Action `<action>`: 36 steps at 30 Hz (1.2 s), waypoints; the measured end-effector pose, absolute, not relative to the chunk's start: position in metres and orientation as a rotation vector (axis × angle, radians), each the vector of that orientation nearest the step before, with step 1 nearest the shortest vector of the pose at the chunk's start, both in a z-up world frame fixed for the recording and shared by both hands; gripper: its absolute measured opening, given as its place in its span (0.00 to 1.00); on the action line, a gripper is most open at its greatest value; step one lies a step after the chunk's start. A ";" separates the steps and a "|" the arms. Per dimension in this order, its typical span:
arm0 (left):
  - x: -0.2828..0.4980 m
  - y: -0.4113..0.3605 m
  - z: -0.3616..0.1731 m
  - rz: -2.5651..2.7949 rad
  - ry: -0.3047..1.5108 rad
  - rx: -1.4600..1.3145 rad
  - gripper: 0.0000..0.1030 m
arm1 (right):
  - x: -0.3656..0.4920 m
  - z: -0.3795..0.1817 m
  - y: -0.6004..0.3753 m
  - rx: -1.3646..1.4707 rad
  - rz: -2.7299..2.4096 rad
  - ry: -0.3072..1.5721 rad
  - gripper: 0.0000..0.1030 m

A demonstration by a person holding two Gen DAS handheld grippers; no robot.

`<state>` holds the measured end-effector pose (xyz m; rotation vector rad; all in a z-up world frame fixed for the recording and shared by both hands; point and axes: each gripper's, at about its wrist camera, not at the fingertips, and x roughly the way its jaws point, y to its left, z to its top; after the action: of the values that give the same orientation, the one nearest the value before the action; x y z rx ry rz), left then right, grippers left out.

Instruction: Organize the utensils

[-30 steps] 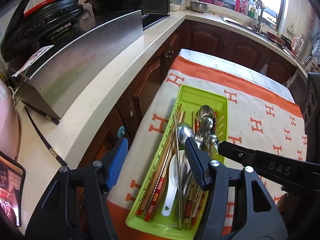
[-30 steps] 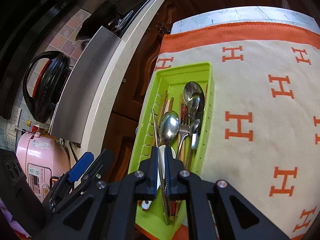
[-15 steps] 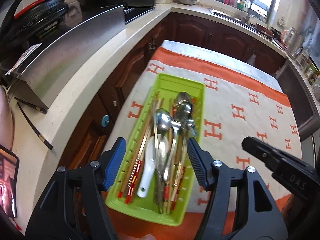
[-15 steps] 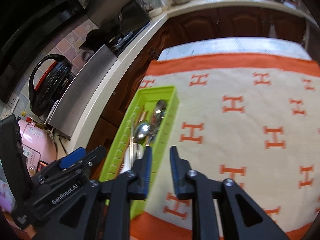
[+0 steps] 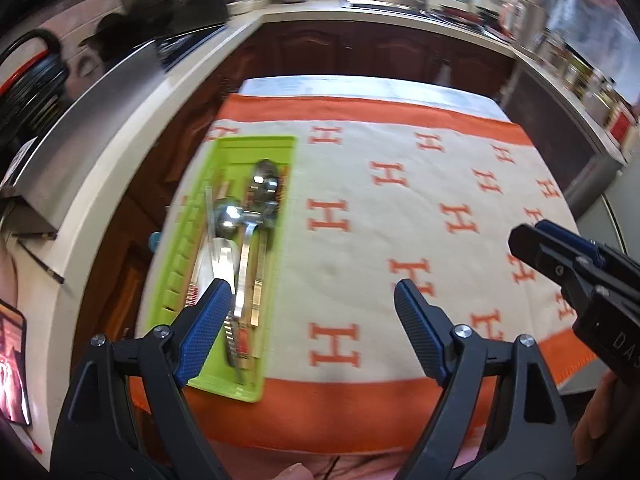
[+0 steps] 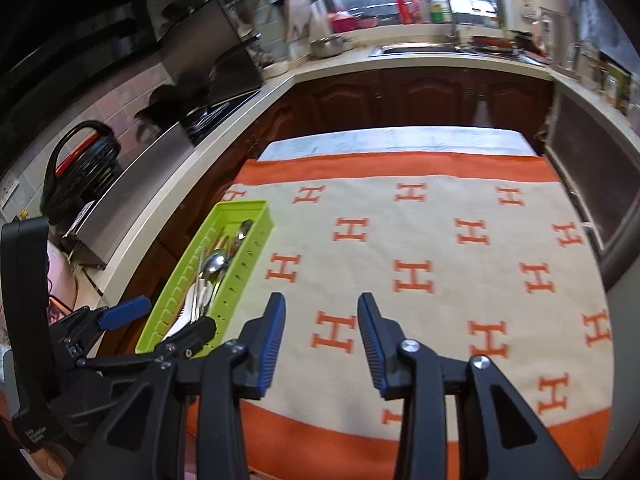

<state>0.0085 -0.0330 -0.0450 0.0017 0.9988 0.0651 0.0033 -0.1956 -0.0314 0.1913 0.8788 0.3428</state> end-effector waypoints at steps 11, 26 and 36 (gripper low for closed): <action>-0.010 -0.061 -0.015 0.072 0.901 0.043 0.79 | -0.028 -0.018 -0.209 0.188 0.278 0.794 0.49; -0.025 -0.045 0.003 0.091 0.817 0.013 0.79 | -0.033 -0.010 -0.200 0.174 0.293 0.750 0.50; -0.027 -0.044 0.002 0.096 0.799 0.008 0.79 | -0.034 -0.010 -0.199 0.173 0.291 0.741 0.50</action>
<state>-0.0269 -0.0442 0.0015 0.0084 0.7992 0.0961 -0.0343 -0.1988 -0.0101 0.1729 0.7414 0.2910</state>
